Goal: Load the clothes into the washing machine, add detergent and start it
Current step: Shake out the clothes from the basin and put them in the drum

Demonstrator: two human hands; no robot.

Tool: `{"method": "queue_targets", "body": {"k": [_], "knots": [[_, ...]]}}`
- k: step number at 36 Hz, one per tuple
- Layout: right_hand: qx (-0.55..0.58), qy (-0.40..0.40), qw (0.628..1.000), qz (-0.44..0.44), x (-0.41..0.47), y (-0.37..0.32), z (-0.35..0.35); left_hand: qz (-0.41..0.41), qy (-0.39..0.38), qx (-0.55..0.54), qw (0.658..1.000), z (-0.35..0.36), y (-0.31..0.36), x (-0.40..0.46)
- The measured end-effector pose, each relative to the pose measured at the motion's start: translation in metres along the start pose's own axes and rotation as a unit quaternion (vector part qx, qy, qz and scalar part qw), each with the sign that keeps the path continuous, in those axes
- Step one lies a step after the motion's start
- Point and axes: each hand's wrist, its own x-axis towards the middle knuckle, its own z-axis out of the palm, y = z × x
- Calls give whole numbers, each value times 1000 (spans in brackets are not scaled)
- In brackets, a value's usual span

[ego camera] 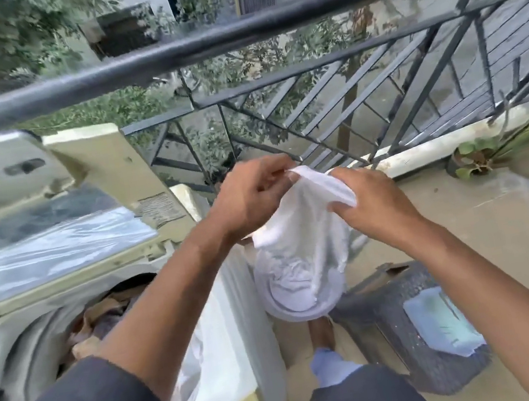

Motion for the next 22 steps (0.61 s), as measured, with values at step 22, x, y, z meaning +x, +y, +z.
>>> {"method": "queue_targets", "body": {"k": [22], "knots": [[345, -9, 915, 210, -27, -45, -12, 19, 138, -220, 965, -112, 33, -83]]}}
